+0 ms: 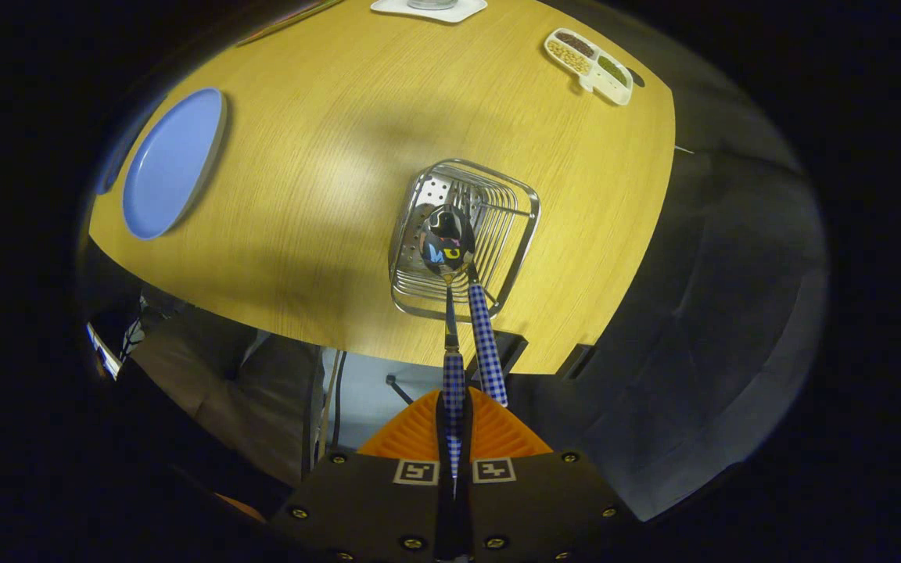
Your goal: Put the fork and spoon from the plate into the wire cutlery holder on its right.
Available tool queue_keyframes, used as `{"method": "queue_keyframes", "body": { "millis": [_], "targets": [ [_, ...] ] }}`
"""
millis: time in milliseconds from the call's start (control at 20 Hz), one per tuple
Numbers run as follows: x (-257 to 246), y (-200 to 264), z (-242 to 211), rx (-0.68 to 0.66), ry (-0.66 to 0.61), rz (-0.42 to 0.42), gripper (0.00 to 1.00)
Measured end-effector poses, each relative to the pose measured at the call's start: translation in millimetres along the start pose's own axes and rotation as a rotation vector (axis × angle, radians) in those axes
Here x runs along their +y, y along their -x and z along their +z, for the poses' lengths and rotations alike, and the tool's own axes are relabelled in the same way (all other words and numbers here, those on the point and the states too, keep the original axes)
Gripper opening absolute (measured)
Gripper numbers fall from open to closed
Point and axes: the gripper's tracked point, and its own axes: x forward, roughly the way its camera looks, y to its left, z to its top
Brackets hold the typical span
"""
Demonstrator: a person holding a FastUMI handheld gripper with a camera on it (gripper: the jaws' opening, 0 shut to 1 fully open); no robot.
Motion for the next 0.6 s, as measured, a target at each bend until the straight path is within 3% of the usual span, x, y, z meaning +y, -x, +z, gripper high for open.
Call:
{"method": "queue_keyframes", "body": {
  "millis": [200, 400, 450, 550, 600],
  "targets": [
    [2, -2, 15, 0.005, 0.023, 0.008, 0.02],
    [2, -1, 30, -0.043, 0.015, 0.02, 0.14],
    [5, -1, 32, -0.056, 0.004, 0.04, 0.24],
    [3, 1, 29, -0.074, -0.011, 0.022, 0.74],
    [2, 3, 31, -0.102, -0.019, 0.018, 0.78]
  ]
}}
